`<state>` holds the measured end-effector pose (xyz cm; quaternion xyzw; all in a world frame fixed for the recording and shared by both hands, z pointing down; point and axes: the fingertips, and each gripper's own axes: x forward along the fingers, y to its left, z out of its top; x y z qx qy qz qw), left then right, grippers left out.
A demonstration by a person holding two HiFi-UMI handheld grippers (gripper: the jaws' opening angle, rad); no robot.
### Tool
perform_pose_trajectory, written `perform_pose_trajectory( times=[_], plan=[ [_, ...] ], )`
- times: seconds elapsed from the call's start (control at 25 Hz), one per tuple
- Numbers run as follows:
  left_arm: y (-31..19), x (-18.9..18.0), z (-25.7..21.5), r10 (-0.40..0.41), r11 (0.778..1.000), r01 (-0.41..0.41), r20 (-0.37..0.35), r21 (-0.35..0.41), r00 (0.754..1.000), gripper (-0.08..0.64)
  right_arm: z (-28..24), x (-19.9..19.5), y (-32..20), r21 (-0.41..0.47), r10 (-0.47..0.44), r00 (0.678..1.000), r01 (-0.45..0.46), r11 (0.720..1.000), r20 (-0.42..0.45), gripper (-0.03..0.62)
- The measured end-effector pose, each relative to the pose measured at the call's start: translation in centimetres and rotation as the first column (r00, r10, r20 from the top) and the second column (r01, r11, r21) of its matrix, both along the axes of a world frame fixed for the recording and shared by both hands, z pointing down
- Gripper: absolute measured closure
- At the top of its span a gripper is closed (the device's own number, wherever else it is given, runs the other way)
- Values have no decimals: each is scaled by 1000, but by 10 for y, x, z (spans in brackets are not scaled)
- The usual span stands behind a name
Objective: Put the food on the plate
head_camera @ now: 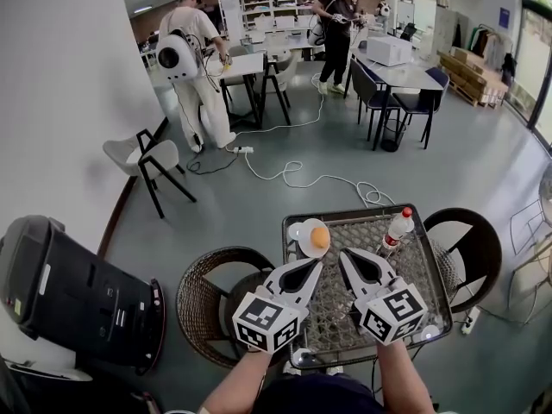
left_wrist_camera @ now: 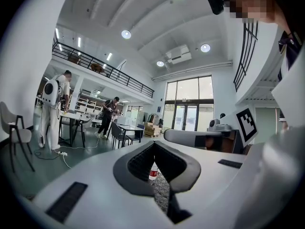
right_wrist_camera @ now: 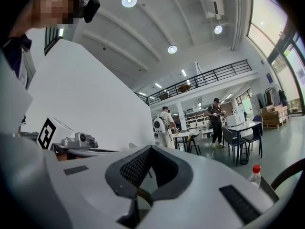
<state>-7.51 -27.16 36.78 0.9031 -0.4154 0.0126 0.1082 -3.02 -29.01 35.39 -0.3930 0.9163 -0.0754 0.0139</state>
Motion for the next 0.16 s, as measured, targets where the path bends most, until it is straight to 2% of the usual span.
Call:
perform_pose_trajectory(
  times=[0.16],
  plan=[
    [2, 0, 2, 2, 1000, -2, 2, 0, 1000, 551, 1, 0, 0, -1, 6, 1000, -6, 1000, -1, 588]
  ],
)
